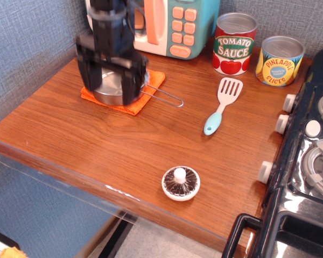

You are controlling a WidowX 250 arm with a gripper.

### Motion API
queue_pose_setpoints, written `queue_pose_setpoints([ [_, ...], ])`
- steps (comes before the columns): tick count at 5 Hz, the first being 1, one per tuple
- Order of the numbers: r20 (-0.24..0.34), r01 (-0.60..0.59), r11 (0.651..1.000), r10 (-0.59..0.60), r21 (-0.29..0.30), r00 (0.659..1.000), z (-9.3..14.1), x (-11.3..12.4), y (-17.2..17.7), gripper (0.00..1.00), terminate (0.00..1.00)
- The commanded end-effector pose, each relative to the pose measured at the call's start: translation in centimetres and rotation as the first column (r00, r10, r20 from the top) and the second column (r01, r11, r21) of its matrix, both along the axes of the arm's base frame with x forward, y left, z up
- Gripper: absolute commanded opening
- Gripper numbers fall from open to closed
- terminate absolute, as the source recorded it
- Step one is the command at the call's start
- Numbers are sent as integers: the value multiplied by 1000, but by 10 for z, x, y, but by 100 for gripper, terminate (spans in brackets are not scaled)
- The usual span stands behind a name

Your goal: Place the silver pot on the orange rag.

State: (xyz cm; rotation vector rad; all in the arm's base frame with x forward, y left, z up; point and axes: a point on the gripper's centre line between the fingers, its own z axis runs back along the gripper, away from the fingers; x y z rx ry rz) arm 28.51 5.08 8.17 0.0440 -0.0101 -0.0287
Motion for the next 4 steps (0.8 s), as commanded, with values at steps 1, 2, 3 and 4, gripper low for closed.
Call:
queue_pose_setpoints([
  [1, 68, 25, 1000, -26, 15, 997, 16, -18, -14, 100, 0],
  [2, 82, 24, 999, -27, 47, 996, 17, -26, -15, 100, 0],
  [3, 82, 24, 999, -27, 47, 996, 17, -26, -15, 100, 0],
  [4, 82, 24, 999, -27, 47, 996, 17, -26, -15, 100, 100],
])
